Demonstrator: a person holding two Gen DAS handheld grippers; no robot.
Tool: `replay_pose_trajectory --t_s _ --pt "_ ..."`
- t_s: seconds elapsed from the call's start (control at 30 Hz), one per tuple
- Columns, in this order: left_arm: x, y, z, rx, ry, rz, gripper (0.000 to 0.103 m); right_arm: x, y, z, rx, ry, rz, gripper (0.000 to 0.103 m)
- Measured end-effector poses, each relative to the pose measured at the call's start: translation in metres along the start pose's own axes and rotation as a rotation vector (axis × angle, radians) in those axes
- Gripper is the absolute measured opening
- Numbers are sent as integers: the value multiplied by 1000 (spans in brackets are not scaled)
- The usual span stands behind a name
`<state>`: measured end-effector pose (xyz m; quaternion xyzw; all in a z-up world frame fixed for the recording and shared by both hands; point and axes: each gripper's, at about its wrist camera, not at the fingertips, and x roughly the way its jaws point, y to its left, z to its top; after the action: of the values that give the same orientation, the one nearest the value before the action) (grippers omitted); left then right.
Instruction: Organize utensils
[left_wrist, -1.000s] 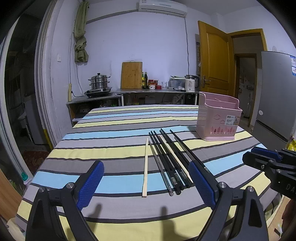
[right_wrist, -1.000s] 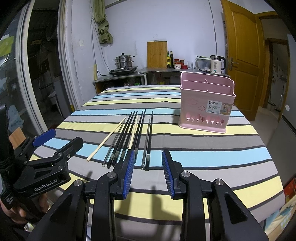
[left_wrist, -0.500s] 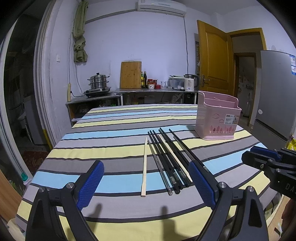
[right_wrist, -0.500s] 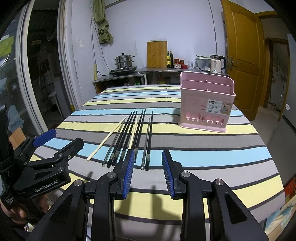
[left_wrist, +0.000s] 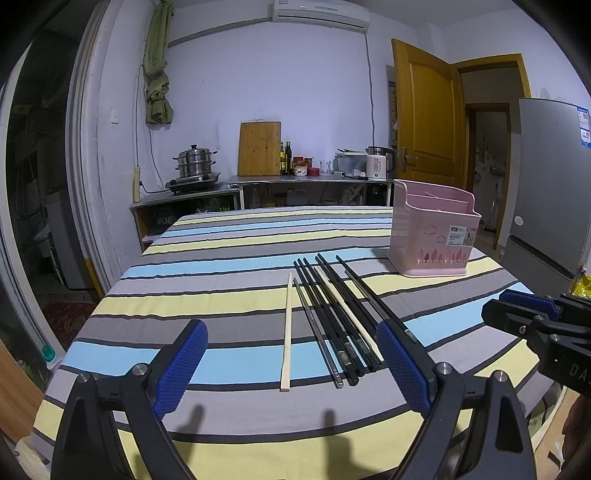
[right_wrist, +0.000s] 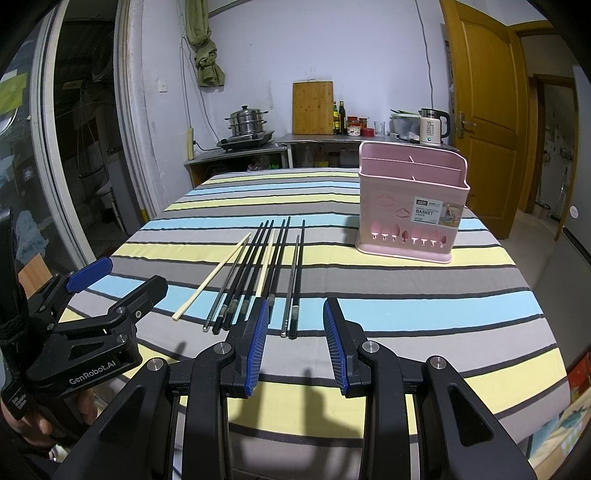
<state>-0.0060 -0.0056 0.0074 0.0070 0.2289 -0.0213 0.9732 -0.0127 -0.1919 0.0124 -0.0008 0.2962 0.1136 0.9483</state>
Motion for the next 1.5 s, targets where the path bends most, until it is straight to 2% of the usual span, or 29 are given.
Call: replay_pose_trajectory --t_s 0.53,0.73,0.87,1.03,1.07,1.13,1.2,1.3,1.5 --pt "20 4 0 33 55 -2 93 16 -5 -5 11 19 -3 32" --pt "57 14 8 50 140 -19 93 37 -10 6 6 35 10 32" --pt "89 23 14 46 218 -16 89 58 -9 15 -10 59 18 32" --pt "130 36 19 2 362 -62 74 92 -12 28 -17 108 29 32" --pt "134 37 20 0 372 -68 69 100 -13 31 -14 122 29 32" --pt "142 37 23 11 388 -77 68 114 -16 35 -9 145 29 32" --pt "153 38 24 7 425 -102 59 130 -20 40 0 177 27 32" --pt "167 36 26 13 468 -117 53 150 -26 44 12 226 35 32" --pt "181 36 34 10 479 -119 39 172 -26 52 24 285 60 30"
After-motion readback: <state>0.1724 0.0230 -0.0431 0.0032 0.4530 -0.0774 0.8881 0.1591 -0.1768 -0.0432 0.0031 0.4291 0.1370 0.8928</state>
